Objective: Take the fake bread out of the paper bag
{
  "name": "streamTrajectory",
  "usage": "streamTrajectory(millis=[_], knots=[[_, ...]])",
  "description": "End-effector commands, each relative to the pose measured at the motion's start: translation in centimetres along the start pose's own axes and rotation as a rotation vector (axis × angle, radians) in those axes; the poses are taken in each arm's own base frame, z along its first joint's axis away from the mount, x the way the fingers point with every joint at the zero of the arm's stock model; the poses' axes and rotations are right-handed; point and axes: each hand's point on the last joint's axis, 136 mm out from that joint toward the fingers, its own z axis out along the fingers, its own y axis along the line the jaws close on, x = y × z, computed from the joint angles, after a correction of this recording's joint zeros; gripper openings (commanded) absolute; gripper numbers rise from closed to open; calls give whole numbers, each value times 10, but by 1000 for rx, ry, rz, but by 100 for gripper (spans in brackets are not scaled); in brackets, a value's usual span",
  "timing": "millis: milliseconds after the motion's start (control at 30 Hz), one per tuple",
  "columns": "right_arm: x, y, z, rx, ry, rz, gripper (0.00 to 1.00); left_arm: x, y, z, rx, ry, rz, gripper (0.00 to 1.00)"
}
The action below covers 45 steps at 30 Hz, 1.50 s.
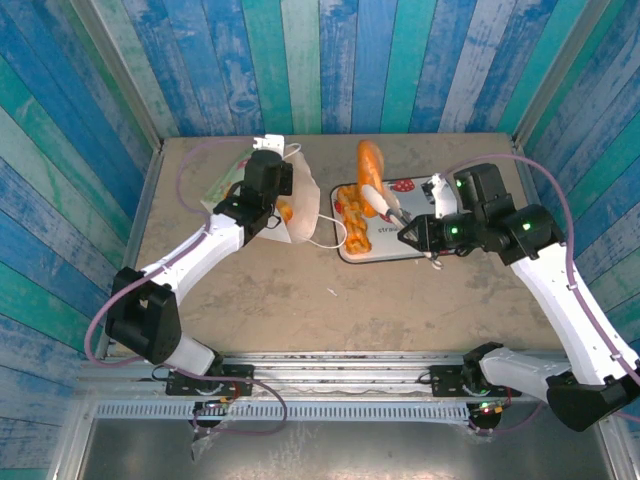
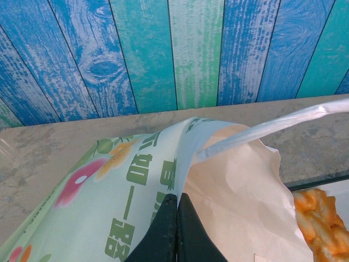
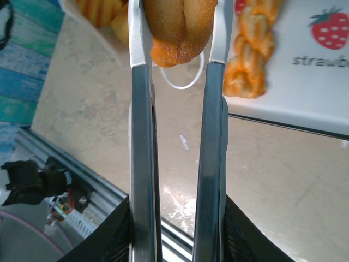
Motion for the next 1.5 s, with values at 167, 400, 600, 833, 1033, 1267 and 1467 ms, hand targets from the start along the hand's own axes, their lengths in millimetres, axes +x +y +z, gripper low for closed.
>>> streamTrajectory(millis=[167,400,600,833,1033,1267,1467], knots=[[11,-51,19,166,60,12,17,-7,-5,0,36,-15,11,0],[19,-73,35,225,141,29,17,-6,-7,-3,58,-19,20,0],[24,-86,45,273,194,30,18,-7,-9,-4,69,-19,24,0],[30,-92,55,280,236,32,18,-9,-11,-6,84,-22,30,0],[33,-96,56,290,246,24,18,-11,-12,-9,98,-29,20,0],[38,-99,60,296,268,26,18,-15,-12,-11,102,-40,13,0],[40,-102,64,303,282,26,18,-11,-12,-8,97,-26,20,0]])
